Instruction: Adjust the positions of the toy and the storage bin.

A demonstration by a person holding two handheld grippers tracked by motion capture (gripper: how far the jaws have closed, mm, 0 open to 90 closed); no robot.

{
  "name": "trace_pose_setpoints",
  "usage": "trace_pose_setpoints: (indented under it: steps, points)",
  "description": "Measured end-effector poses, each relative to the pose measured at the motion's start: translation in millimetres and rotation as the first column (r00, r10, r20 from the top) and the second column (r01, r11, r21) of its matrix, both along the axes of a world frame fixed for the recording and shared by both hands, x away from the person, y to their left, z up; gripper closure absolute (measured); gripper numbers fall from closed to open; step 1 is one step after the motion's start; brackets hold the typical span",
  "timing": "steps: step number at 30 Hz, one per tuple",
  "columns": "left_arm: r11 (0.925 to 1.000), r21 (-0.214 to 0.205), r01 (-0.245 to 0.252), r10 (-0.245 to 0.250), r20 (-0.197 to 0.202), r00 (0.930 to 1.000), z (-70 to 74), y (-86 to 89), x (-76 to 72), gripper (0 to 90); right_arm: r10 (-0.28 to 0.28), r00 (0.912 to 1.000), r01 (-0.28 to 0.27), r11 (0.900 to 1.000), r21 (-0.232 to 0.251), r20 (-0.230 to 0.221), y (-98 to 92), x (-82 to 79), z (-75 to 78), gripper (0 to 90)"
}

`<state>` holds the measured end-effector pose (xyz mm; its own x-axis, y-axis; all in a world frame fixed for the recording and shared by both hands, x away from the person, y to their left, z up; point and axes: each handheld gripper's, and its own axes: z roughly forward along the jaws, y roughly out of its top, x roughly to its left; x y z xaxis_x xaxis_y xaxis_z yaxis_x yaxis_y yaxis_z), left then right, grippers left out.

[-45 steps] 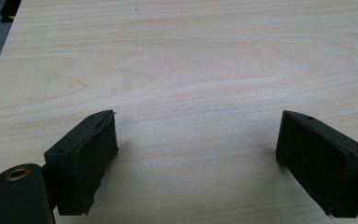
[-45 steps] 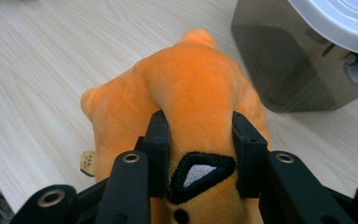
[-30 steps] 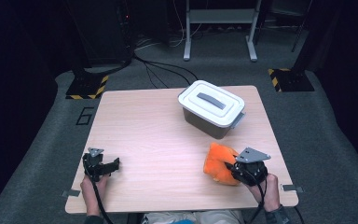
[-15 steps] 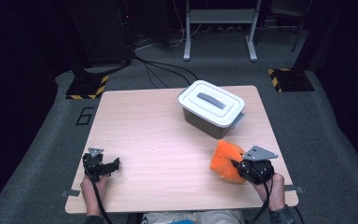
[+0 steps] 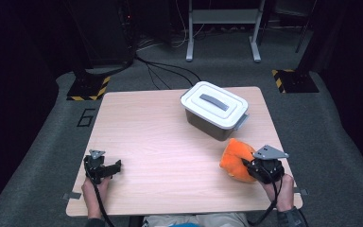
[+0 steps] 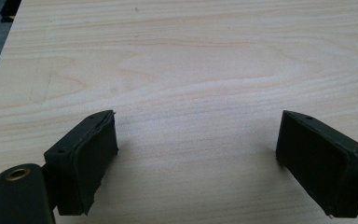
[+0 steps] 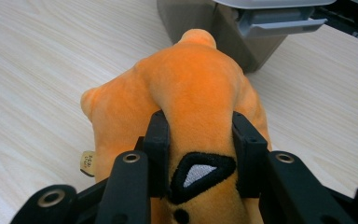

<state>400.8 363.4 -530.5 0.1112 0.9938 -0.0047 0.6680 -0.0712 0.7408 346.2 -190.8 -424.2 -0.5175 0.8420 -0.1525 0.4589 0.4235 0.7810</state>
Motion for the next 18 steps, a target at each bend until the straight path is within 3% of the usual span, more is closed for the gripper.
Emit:
trace_pose_setpoints:
  steps: [18]
  points:
    - [1.0, 0.0, 0.0, 0.0, 0.0, 1.0, 0.0, 0.0, 0.0, 12.1, -0.095, 0.9955, 0.095, 0.9955, 0.002, 0.0, -18.9, 12.6, -1.0, 64.3]
